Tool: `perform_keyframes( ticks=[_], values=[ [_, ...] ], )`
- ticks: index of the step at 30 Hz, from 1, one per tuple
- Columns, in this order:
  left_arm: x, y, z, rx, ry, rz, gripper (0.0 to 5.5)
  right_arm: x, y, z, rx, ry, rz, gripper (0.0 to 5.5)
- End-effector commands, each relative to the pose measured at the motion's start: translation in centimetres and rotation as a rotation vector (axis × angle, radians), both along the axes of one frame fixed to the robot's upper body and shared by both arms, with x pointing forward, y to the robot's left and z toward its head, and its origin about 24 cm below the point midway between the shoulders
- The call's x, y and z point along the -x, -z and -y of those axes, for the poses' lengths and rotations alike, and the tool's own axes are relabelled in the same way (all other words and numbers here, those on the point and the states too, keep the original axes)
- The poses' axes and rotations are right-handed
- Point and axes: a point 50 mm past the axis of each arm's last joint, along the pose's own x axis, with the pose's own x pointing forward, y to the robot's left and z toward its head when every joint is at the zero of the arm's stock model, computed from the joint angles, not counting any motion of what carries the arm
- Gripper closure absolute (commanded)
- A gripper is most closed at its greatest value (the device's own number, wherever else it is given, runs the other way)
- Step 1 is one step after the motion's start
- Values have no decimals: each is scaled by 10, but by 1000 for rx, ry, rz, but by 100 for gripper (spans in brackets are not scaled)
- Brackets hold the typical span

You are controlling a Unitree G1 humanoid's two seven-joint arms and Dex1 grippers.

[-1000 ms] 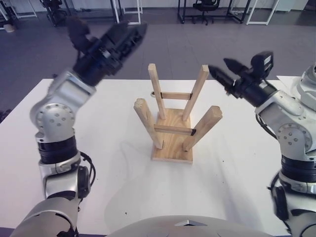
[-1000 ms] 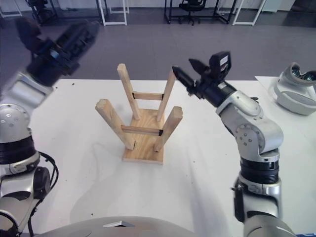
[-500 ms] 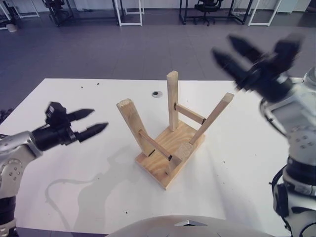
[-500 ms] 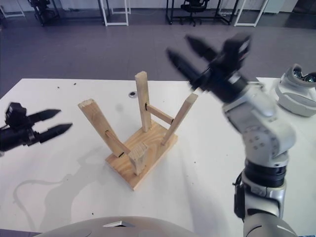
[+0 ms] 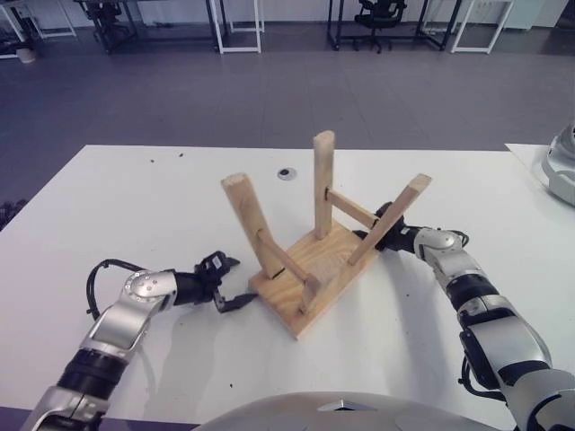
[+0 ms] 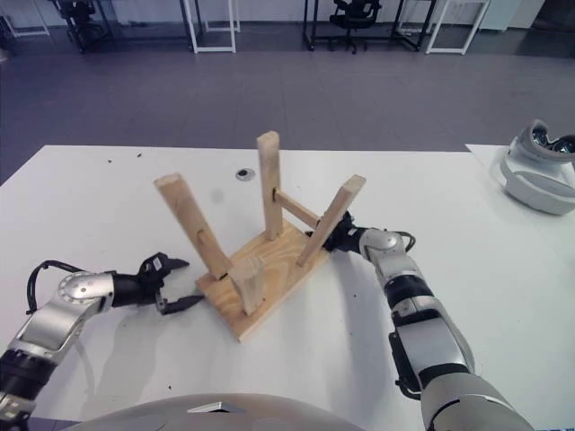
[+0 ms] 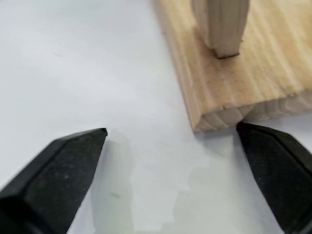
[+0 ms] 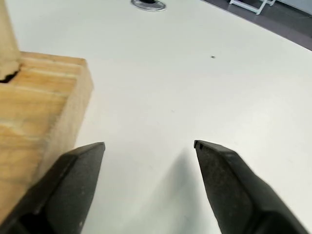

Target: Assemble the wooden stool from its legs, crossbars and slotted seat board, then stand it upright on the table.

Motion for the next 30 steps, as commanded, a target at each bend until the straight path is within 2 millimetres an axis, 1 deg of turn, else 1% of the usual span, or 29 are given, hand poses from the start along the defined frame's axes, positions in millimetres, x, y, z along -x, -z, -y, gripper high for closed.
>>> perform_keyframes(
  ticks=[1,2,3,5,6,8,10,12,14,16,18,20,23,24,25,27,28,30],
  values=[
    [-16,23,-12,-98,-166,14,60,30,19,-2,-76,-215,-150,206],
    [-20,25,-13,-96,-193,31,60,37,19,-4,-89,-265,-164,206],
    [-20,26,-12,-87,-199,39,60,39,19,-4,-91,-263,-150,206],
    [-13,26,-14,-68,-197,45,60,37,16,3,-57,-174,-91,206],
    [-5,24,-21,-61,-206,48,60,37,13,11,-30,-107,-57,206],
    [12,17,-38,-70,-232,53,60,47,8,28,22,-36,-21,206],
    [29,13,-49,-83,-251,43,60,66,5,34,53,-50,-37,206],
    [44,11,-51,-83,-246,23,60,83,3,34,84,-80,-63,206],
    [52,12,-41,-65,-219,1,60,95,4,29,115,-102,-97,206],
    [55,20,-19,-24,-193,-22,60,108,6,12,103,-158,-138,206],
    [53,25,-2,-3,-175,-26,60,115,1,-3,73,-196,-143,206],
    [49,24,7,12,-176,-10,60,118,-6,-13,51,-214,-143,206],
    [59,16,23,75,-117,-53,60,126,-16,-24,-13,-243,-175,206],
    [62,12,27,103,-92,-71,60,126,-21,-28,-43,-248,-176,206],
    [65,3,31,139,-66,-78,60,126,-30,-32,-82,-258,-171,206],
    [65,-23,36,263,-22,-73,60,127,-50,-35,-152,-289,-170,206],
    [64,-33,37,324,-9,-74,60,128,-57,-35,-167,-299,-175,206],
    [67,-48,31,415,5,-87,60,133,-70,-29,-181,-326,-188,206]
  ],
)
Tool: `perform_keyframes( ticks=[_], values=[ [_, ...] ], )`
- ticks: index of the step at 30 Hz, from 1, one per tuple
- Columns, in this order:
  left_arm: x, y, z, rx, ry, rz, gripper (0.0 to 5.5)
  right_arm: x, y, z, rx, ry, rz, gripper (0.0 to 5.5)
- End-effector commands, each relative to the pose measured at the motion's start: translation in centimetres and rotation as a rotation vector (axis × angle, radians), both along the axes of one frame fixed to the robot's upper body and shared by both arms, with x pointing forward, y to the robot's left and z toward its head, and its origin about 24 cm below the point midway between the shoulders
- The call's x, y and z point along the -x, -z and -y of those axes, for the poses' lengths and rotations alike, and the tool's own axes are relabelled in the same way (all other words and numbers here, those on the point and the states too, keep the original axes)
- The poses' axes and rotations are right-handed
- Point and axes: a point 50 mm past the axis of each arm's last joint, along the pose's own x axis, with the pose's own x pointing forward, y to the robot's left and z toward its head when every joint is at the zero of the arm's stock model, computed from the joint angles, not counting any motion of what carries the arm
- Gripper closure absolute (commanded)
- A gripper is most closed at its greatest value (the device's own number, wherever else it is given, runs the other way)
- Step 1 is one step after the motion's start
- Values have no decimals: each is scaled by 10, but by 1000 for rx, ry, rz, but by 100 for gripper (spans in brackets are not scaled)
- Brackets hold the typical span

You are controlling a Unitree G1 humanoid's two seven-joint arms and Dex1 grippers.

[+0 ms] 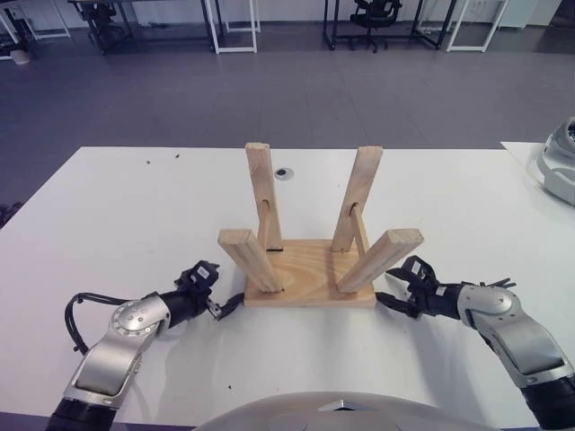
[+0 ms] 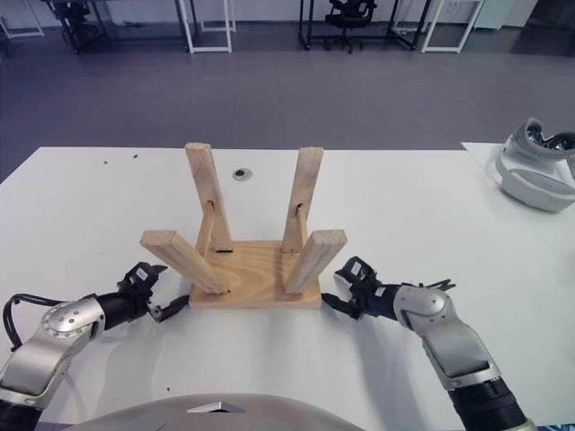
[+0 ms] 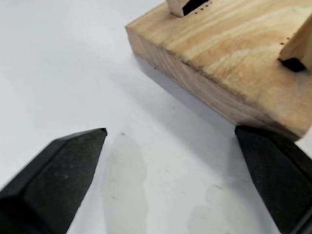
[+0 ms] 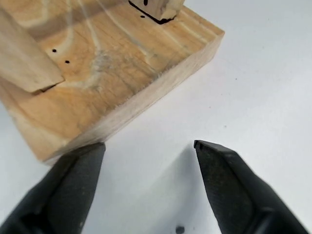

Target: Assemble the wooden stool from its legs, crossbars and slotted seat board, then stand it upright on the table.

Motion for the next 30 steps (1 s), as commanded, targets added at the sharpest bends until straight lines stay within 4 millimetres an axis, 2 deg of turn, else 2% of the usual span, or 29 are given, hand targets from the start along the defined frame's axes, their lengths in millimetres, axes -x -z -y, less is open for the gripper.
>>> perform_keyframes(
  ticks=[1,3,6,9,13,15,17,19,21,23,26,30],
  values=[
    [6,-47,27,369,197,48,60,10,-44,-29,-255,-224,21,206],
    [8,-62,21,397,213,64,60,13,-61,-20,-276,-241,24,206],
    [10,-74,17,378,253,81,60,13,-85,-8,-305,-248,60,206],
    [7,-86,18,424,256,118,60,12,-98,1,-335,-224,86,206],
    [8,-70,7,389,191,62,60,12,-87,11,-259,-192,45,206],
    [7,-60,-15,321,137,17,60,7,-79,27,-168,-153,35,206],
    [12,-49,-36,197,158,-52,60,2,-77,46,-79,-132,47,206],
    [16,-47,-43,142,232,-98,60,-1,-77,54,-20,-162,51,206],
    [14,-51,-40,135,309,-101,60,-1,-77,50,-8,-250,36,206],
    [7,-56,-29,161,375,-78,60,-3,-77,32,-58,-357,40,206],
    [-7,-55,-8,162,490,-58,114,-18,-74,11,-118,-452,94,206],
    [-26,-58,9,135,579,1,183,-26,-62,-2,-116,-540,89,283]
  ],
)
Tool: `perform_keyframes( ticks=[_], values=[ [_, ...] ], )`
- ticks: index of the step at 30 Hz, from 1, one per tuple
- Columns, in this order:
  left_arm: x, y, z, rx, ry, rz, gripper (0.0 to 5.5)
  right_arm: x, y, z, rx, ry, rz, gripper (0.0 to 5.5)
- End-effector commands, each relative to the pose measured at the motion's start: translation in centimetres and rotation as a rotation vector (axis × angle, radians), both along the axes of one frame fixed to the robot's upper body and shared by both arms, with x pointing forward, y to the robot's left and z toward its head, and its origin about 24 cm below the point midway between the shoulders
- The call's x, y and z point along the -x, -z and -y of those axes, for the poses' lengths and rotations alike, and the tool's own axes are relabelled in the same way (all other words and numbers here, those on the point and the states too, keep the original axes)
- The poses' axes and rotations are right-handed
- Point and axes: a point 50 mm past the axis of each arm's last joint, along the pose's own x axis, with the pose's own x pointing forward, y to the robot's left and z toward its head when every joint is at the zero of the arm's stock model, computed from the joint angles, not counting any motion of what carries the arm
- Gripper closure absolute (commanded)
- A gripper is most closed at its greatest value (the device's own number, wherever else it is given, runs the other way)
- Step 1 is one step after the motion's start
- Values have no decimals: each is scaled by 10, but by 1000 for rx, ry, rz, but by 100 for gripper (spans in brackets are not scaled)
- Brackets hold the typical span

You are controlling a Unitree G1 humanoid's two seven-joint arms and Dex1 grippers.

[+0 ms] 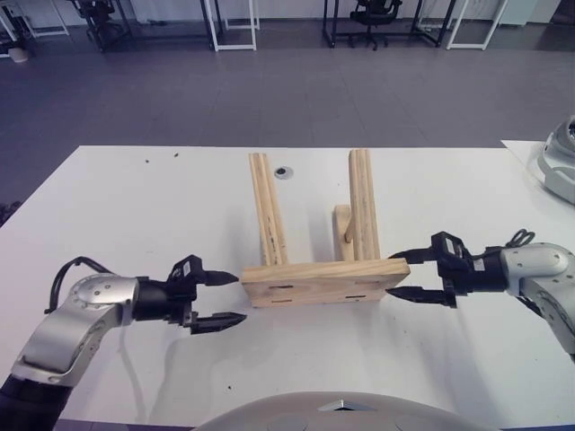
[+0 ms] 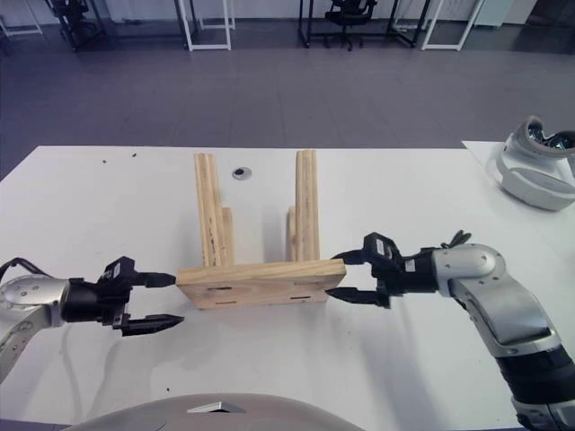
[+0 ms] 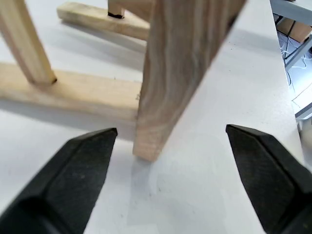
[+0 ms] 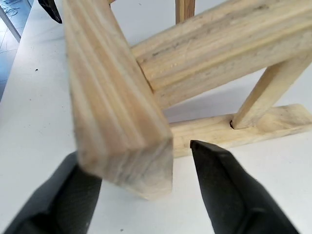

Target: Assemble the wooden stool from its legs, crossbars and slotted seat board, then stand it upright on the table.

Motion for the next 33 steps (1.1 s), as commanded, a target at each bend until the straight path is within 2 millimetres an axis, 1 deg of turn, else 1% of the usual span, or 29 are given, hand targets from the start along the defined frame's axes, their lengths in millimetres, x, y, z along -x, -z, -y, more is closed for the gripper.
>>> perform_keyframes(
  ticks=[1,5,7,12,14,16,18,19,20,22,23,24,25,27,28,29,31,33],
  values=[
    [-13,-5,9,-21,66,64,204,-5,8,-6,25,-56,15,305],
    [-15,-6,7,-50,92,87,278,-6,11,-7,22,-72,52,381],
    [-16,-4,6,-86,115,106,307,-8,10,-11,2,-76,84,395],
    [-25,-7,10,-90,152,161,393,-11,6,-20,-41,-111,123,399],
    [-24,-9,12,-76,188,163,397,-15,2,-21,-64,-114,138,401],
    [-21,-22,18,33,253,172,400,-18,-6,-23,-101,-118,158,401],
    [-21,-46,20,131,310,187,406,-18,-32,-29,-166,-172,158,401],
    [-21,-57,19,152,331,189,407,-16,-45,-31,-192,-206,146,401],
    [-22,-72,17,169,354,188,409,-15,-63,-32,-227,-238,121,401],
    [-30,-118,14,278,390,143,412,-20,-113,-32,-302,-297,44,401],
    [-31,-139,13,337,412,95,413,-24,-138,-33,-343,-318,-16,401],
    [-29,-153,13,378,432,47,413,-24,-156,-34,-367,-335,-72,401],
    [-28,-171,10,448,444,-57,414,-25,-174,-32,-387,-348,-169,401],
    [-24,-202,-1,566,465,-272,417,-23,-201,-29,-404,-358,-396,403],
    [-19,-207,-8,573,467,-390,418,-22,-211,-27,-419,-377,-512,406],
    [-16,-207,-12,564,459,-479,419,-21,-216,-27,-430,-392,-592,414],
    [-18,-206,-16,594,453,-657,419,-19,-217,-26,-439,-420,-712,416],
    [-15,-212,-15,641,513,-805,419,-17,-220,-30,-466,-485,-825,416]
  ],
)
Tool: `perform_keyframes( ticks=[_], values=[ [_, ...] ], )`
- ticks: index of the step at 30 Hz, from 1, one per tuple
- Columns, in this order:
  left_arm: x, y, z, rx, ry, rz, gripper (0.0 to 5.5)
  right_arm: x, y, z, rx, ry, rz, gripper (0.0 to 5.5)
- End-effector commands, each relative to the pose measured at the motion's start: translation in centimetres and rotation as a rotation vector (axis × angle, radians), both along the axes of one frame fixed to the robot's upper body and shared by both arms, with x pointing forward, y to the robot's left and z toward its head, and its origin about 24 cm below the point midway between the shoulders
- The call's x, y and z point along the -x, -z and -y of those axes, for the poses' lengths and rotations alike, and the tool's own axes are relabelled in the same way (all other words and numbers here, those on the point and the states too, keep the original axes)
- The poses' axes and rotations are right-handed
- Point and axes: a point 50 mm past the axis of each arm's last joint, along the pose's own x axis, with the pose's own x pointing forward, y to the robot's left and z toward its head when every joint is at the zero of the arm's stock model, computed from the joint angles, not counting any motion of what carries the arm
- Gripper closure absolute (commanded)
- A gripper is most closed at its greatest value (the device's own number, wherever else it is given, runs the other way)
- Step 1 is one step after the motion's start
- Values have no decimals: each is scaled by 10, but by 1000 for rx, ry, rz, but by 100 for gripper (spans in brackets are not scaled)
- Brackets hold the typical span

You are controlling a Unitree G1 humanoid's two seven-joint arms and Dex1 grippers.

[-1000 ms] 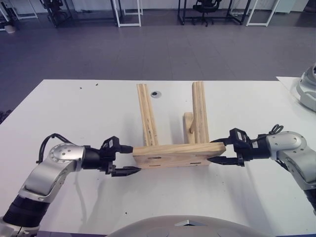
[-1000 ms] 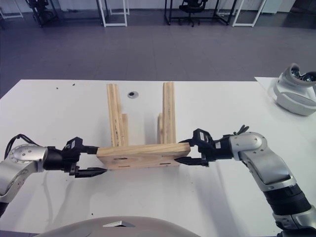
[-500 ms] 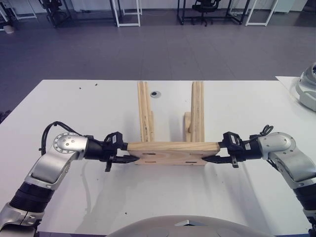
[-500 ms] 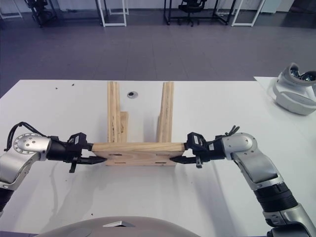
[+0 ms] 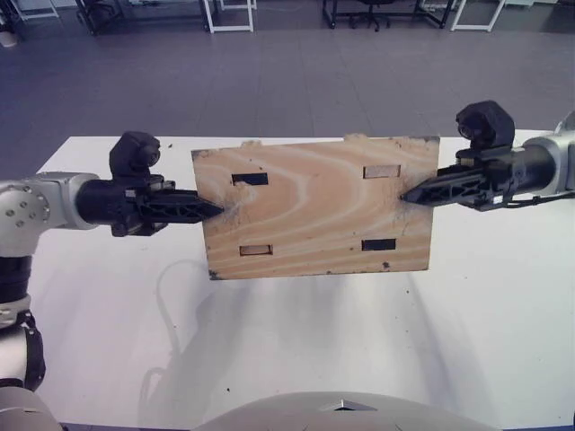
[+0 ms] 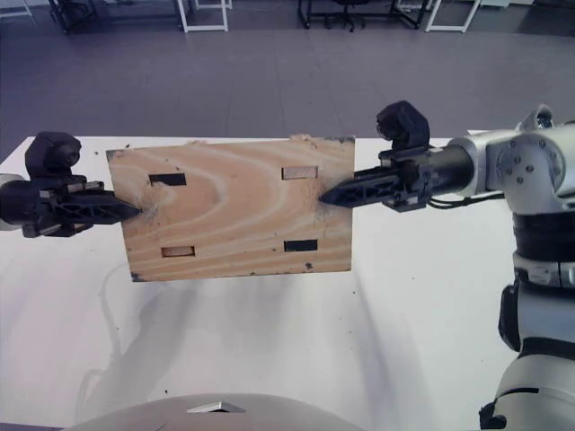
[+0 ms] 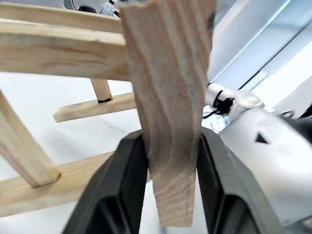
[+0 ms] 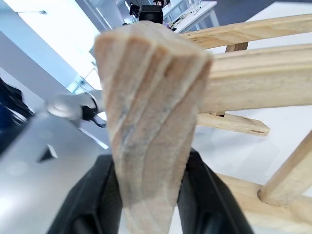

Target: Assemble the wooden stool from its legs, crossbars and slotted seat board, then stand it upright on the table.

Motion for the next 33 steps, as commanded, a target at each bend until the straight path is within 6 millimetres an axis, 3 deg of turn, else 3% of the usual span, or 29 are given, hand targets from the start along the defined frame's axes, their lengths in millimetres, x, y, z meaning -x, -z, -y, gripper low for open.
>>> perform_keyframes(
  ticks=[1,3,6,11,13,15,20,23,24,26,27,29,33],
  values=[
    [30,-68,9,290,410,-245,419,26,-68,-15,-210,-341,-172,416],
    [35,-51,7,344,440,-364,419,37,-41,-12,-232,-393,-361,416],
    [58,-27,0,333,449,-565,418,62,-15,4,-249,-376,-581,415],
    [44,24,4,261,242,-586,418,50,46,14,-209,-122,-696,415],
    [28,42,5,179,103,-552,346,42,75,22,-148,56,-697,343],
    [16,56,0,114,-22,-537,314,40,91,30,-106,181,-687,307],
    [18,70,-15,0,-176,-513,220,43,100,40,-52,307,-644,200],
    [0,47,-40,32,-332,-360,152,30,93,64,-94,494,-550,127],
    [-7,31,-51,75,-391,-271,141,24,95,68,-109,576,-485,112],
    [-12,16,-75,109,-546,-107,99,9,116,74,-27,823,-257,101],
    [-15,27,-87,48,-669,-16,94,-1,131,80,72,979,-87,101],
    [-9,78,-101,-214,-845,135,94,-13,154,95,253,1264,237,101],
    [-9,146,-100,-499,-1206,374,94,-9,191,106,393,1510,470,101]
  ],
)
